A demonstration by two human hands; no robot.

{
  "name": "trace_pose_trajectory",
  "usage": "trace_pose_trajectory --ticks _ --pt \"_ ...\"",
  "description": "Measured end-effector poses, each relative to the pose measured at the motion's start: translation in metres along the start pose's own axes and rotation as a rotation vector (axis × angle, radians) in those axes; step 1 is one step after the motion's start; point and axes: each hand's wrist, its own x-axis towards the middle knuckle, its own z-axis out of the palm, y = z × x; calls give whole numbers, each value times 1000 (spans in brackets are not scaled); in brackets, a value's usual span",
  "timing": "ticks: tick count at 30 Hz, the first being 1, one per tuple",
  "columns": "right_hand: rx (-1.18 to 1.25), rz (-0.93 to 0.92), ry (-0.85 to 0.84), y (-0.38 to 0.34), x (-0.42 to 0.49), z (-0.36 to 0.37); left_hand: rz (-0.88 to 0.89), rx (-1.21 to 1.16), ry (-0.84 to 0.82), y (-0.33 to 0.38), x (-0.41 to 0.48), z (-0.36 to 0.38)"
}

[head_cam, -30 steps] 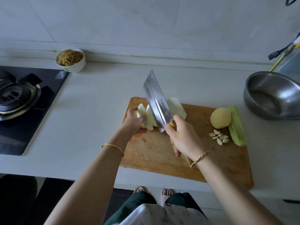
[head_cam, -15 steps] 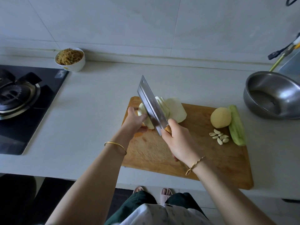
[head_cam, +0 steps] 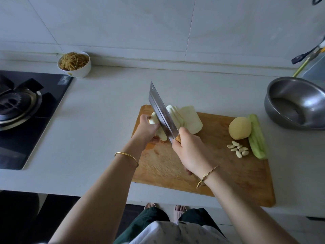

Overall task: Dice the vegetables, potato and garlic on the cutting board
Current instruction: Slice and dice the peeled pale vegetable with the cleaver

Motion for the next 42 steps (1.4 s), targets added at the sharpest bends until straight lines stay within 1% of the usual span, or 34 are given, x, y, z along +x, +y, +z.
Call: trace_pose_trajectory --ticks 8,15,19,22,24,30,35,39,42 --pt "51 6 -32 -9 14 -3 4 22 1 1 -2 3" --pt "19 44 -54 -6 2 -6 7 32 1 3 -2 4" --pt "112 31 -57 -12 13 -1 -12 8 8 2 -1 1" --pt "40 9 -46 -11 12 3 -34 -23 10 1 -2 -1" --pt "3 13 -27 -8 9 3 -17 -18 3 2 -3 1" --pt "52 27 -64 -13 13 1 -6 2 5 2 -1 1" --pt "41 29 -64 -11 15 -4 -22 3 7 6 -2 4" --pt "45 67 -64 -6 5 -5 -8 52 27 7 0 7" --pt "91 55 -60 -10 11 -1 2 30 16 6 0 5"
